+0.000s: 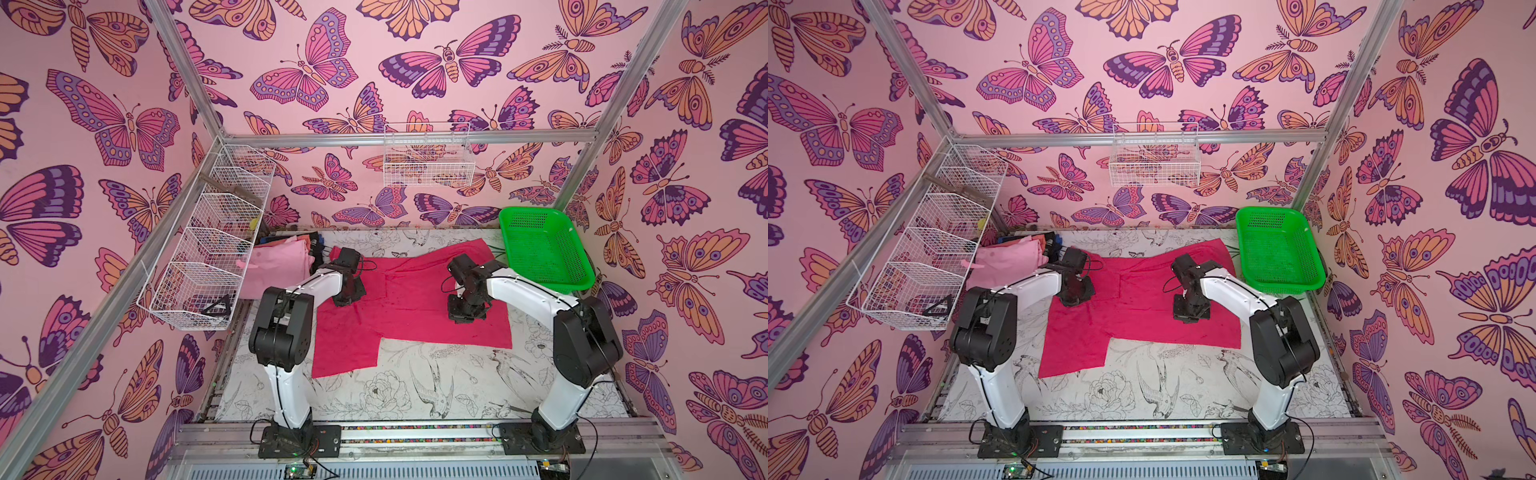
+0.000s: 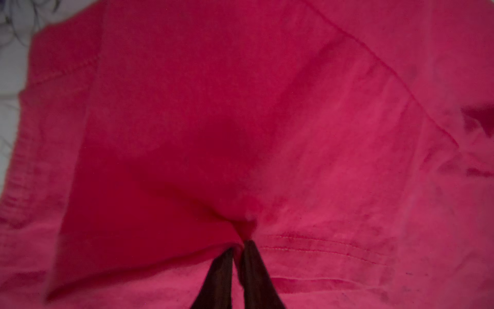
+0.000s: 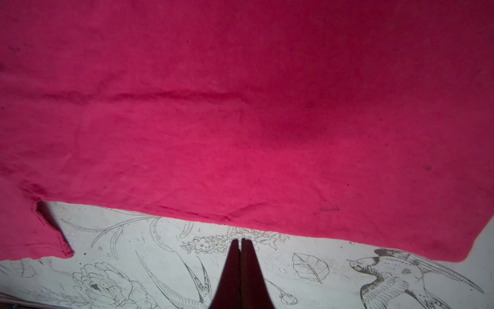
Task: Fold and stack t-shirts
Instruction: Flatten out the T-shirt at the center of the board.
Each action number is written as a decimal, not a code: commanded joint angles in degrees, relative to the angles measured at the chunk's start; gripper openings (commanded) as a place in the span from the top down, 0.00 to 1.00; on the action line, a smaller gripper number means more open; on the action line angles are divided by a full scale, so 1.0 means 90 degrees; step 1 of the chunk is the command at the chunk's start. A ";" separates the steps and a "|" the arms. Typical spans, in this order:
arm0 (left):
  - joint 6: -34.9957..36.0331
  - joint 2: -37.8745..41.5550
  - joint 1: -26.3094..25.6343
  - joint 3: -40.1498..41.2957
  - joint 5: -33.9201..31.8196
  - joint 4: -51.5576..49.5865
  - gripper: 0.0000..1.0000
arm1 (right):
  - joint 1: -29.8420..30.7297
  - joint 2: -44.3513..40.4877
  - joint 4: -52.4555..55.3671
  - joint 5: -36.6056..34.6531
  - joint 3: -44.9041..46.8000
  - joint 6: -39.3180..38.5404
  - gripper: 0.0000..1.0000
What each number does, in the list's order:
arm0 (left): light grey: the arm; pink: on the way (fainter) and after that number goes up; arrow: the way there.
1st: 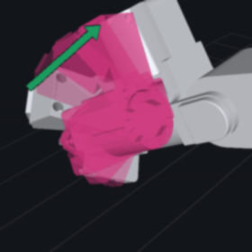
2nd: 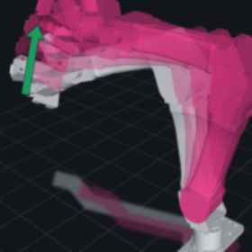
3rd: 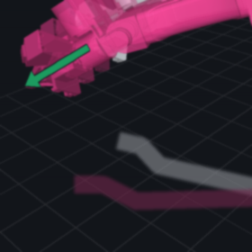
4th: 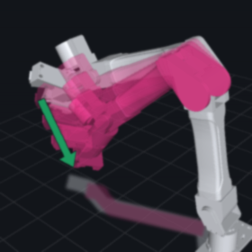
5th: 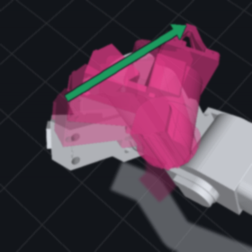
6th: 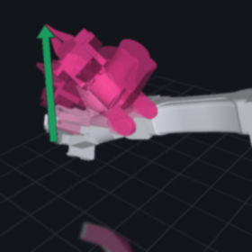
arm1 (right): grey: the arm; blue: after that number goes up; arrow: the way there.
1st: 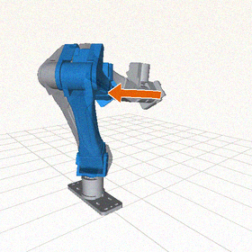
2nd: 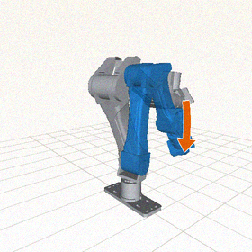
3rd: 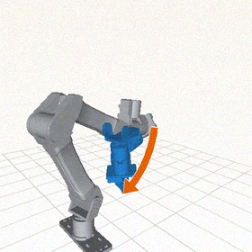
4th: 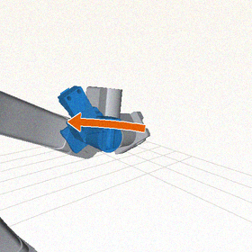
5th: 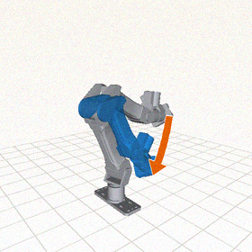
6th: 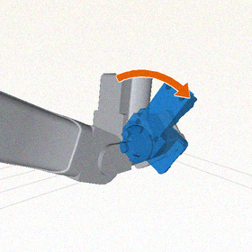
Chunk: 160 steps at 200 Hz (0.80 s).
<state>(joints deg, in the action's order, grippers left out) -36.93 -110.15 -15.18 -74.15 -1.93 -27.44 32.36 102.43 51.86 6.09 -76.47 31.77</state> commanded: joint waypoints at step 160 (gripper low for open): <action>0.0162 0.0048 0.0060 -0.0729 -0.0049 -0.0524 1.00 | 0.0041 0.0042 0.0279 -0.0130 -0.0267 -0.0017 1.00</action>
<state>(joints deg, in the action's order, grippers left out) -36.40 -110.28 -14.96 -77.52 -1.93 -29.91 32.36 102.54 52.16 6.24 -78.26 31.68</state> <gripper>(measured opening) 0.044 0.043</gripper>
